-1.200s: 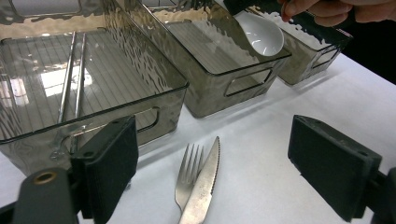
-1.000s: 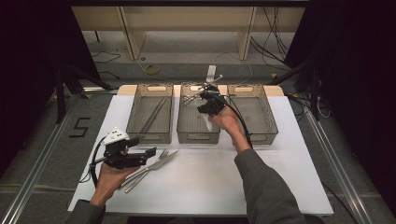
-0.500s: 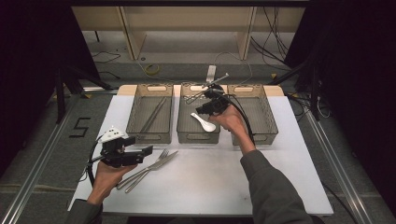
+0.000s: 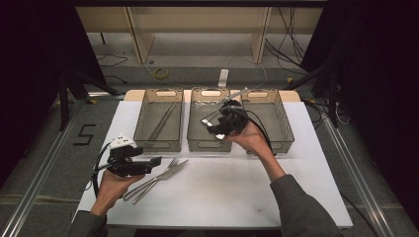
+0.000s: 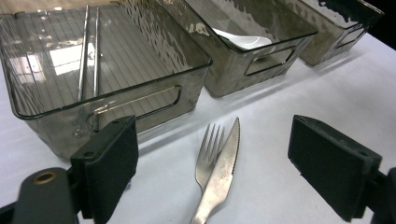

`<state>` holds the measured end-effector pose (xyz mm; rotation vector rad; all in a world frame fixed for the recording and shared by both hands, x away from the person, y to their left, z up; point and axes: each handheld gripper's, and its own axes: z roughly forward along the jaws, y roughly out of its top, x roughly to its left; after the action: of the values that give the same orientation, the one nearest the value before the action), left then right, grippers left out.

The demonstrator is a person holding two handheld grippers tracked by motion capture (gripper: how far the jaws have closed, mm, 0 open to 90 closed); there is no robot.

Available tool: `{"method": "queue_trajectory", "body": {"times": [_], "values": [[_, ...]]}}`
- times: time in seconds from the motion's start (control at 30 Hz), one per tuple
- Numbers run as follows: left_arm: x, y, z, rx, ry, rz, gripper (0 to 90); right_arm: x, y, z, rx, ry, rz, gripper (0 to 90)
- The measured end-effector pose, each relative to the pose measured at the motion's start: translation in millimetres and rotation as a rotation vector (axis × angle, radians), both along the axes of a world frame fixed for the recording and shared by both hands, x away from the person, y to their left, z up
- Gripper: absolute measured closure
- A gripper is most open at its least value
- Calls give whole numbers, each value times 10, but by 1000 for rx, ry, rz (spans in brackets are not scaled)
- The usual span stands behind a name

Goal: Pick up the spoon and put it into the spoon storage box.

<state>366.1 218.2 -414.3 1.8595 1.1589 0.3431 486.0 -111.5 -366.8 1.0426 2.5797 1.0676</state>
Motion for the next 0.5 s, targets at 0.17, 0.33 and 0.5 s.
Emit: {"method": "queue_trajectory", "body": {"times": [0.17,0.33,0.5], "values": [[2,-23,-11,38,19,-12,158,-160,-86,-59,25,-1,17,382],[5,-32,-18,47,27,-22,160,-322,-169,-88,36,-10,27,359],[3,-37,-16,62,34,-29,160,-513,-226,-123,56,-26,44,345]]}}
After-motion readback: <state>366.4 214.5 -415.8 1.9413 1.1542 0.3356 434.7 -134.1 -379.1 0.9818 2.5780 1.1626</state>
